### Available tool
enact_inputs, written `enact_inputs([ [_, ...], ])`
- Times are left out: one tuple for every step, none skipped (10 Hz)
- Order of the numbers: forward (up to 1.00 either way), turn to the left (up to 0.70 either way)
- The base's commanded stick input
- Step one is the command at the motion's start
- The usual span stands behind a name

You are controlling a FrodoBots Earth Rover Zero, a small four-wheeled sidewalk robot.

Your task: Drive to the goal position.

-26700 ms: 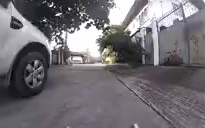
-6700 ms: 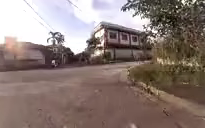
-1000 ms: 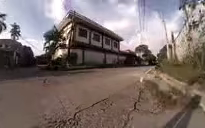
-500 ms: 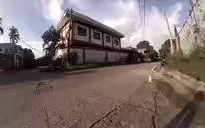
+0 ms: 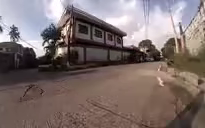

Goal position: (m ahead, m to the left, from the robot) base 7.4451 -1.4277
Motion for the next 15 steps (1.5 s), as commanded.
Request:
enact_inputs([
  [1.0,-0.4],
  [1.0,-0.4],
  [1.0,-0.4],
  [1.0,-0.4],
  [1.0,-0.4],
  [1.0,-0.4],
  [1.0,-0.4],
  [1.0,-0.33],
  [1.0,-0.04],
  [1.0,0.0],
  [1.0,0.0],
  [1.0,0.0],
  [1.0,0.0],
  [1.0,0.0],
  [1.0,0.0],
])
